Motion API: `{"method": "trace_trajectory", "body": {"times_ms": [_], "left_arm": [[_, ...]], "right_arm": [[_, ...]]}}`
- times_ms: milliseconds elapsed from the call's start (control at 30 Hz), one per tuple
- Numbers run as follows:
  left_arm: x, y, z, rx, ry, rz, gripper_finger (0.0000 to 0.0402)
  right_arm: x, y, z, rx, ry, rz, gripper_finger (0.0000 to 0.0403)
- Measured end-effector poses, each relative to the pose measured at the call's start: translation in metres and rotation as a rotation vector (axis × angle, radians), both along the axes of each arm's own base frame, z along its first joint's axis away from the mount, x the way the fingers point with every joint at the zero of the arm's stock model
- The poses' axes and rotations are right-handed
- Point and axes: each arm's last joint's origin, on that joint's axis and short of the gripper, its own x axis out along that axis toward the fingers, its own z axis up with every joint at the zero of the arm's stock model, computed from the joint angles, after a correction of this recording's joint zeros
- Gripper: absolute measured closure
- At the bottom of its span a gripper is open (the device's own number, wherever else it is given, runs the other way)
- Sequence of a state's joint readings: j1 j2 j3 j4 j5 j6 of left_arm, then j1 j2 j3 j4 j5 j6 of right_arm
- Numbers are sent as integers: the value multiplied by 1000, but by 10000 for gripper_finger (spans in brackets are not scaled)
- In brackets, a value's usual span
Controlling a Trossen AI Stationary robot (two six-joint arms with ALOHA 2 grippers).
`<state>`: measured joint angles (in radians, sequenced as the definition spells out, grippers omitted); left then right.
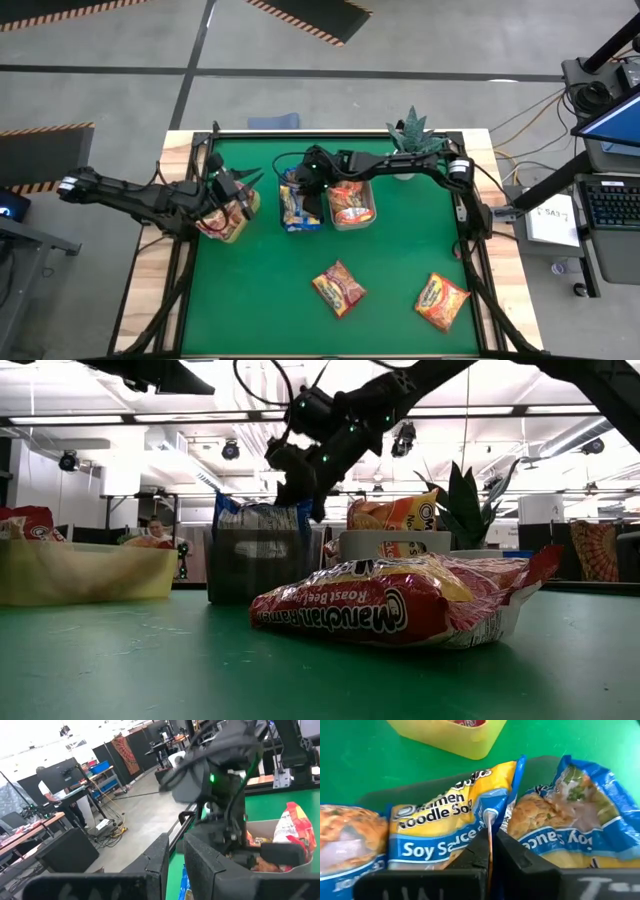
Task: Sort Maruchan noodles
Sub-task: Put the blue noodle pack into the black bin
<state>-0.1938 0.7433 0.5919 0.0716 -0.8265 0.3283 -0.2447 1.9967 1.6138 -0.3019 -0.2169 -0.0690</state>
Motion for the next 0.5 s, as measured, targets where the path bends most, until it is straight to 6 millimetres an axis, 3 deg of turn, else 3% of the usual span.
{"method": "trace_trajectory", "body": {"times_ms": [167,500], "left_arm": [[0,0,0,2,1,0,361],[0,0,0,4,3,1,361]], "right_arm": [[-8,10,27,-19,12,37,394],[-12,60,40,-101,60,128,394]]}}
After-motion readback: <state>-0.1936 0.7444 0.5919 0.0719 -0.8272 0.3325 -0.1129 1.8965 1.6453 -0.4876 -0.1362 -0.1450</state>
